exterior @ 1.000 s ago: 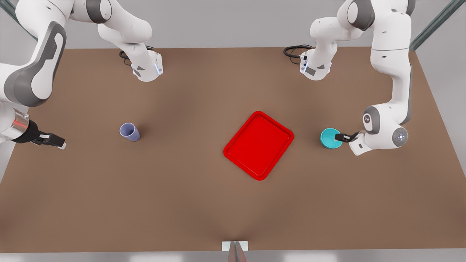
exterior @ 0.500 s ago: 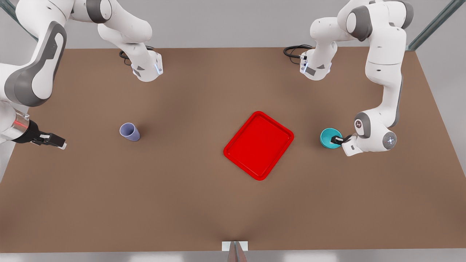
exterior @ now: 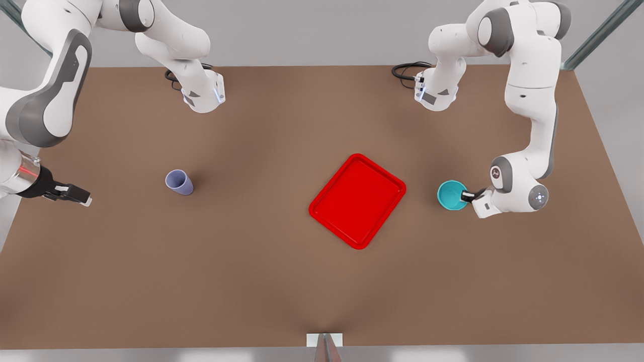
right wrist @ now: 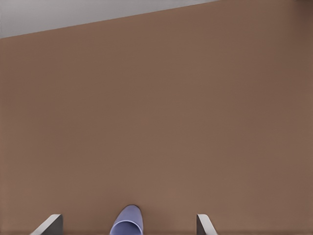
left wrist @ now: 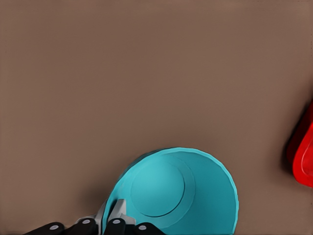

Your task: Place the bowl on the tray with the left arm and the cup on the tray with the right arm

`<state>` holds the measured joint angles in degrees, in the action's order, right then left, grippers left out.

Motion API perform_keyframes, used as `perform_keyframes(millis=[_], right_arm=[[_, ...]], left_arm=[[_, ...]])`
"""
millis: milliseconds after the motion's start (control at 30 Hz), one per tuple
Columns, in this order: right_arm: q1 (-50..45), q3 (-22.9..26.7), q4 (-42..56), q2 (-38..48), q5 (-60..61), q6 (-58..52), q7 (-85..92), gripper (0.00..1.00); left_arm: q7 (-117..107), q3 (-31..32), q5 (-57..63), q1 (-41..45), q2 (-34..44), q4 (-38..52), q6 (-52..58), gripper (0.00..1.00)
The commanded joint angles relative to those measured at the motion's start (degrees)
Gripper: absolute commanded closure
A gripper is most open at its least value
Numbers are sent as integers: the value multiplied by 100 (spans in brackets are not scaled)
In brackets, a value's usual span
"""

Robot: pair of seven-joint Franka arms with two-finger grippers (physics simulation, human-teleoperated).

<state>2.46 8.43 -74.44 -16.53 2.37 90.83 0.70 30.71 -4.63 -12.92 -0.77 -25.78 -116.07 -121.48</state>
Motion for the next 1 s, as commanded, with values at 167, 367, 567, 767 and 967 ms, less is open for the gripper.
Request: perform_keyframes(millis=[167,367,567,767,967], right_arm=[[0,0,0,0,0,-4,0,0],[0,0,0,0,0,5,0,0],[53,9,0,-8,0,-13,0,0],[62,9,0,-8,0,5,0,0],[62,9,0,-8,0,5,0,0]], left_arm=[[-2516,155,-677,930,152,1042,660,79],[-4608,743,-694,1730,125,1376,696,79],[-5118,929,-800,2345,152,1262,1047,79],[-4995,911,-738,2389,-296,1165,362,79],[-4907,929,-650,2398,-367,1033,151,21]])
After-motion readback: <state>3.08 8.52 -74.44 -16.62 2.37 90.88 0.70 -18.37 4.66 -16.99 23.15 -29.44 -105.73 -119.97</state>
